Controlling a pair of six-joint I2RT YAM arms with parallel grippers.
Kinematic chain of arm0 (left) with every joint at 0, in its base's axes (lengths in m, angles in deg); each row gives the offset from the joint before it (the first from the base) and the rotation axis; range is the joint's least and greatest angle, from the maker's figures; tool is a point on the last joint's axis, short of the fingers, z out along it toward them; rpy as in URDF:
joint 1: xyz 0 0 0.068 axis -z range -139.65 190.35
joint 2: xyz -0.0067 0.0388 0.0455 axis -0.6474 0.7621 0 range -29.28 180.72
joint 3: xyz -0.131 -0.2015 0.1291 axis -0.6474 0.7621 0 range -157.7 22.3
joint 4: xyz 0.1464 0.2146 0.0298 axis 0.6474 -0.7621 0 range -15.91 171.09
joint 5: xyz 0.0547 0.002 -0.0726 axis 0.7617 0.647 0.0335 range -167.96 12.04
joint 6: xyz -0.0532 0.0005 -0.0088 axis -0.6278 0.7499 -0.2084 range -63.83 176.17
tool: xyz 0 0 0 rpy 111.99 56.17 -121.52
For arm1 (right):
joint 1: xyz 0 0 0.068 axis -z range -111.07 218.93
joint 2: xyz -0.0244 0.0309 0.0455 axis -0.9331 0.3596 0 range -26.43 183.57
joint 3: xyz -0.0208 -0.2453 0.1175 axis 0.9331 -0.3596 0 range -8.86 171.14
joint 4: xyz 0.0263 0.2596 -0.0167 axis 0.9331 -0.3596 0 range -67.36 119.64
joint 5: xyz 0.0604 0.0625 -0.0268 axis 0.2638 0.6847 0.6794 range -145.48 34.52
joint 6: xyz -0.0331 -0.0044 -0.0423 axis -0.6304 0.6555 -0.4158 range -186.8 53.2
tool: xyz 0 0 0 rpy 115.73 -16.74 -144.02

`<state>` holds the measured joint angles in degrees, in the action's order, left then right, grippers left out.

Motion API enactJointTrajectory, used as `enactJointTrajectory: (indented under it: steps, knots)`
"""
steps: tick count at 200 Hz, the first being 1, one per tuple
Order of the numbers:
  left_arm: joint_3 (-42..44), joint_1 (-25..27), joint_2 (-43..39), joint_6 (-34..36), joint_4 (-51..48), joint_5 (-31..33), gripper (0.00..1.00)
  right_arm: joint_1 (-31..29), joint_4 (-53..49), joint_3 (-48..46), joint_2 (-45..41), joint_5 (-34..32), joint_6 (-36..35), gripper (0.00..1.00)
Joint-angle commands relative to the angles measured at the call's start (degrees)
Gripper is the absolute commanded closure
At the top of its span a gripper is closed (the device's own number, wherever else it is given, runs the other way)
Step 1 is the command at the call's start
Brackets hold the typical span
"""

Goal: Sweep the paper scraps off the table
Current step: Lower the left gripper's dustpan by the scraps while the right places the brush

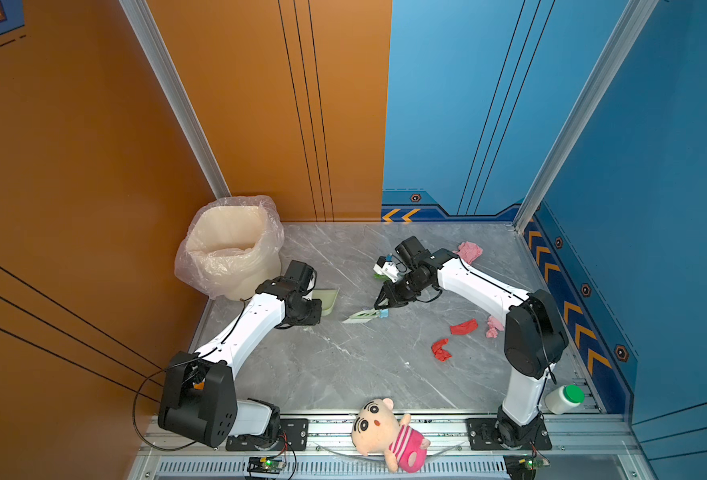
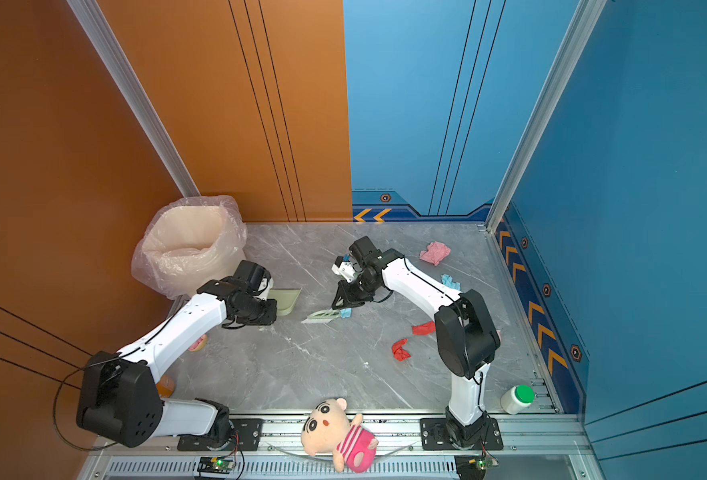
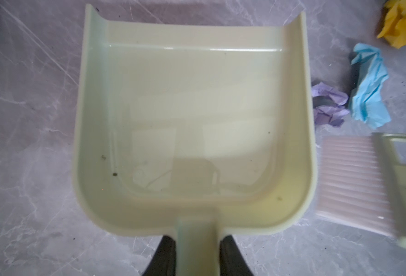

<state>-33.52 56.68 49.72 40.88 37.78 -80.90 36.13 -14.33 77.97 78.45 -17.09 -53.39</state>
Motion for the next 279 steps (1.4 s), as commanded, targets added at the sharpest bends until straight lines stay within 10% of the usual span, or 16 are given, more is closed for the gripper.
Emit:
enactJointTrajectory:
  steps: [1,97,279]
  knots:
    - [1.18,1.31,0.83,-1.14,-0.81,2.21,0.75,1.51,-2.05,0.06,-7.23,-5.01,-0.48,1.0]
    - [1.08,9.6,3.53,-3.78,-0.9,6.24,0.76,-1.32,14.6,-14.9,-17.56,-40.35,18.52,1.0]
    - [8.94,20.7,-6.17,-5.07,-3.77,5.66,0.76,-8.95,9.33,-11.93,-10.74,-43.28,18.06,1.0]
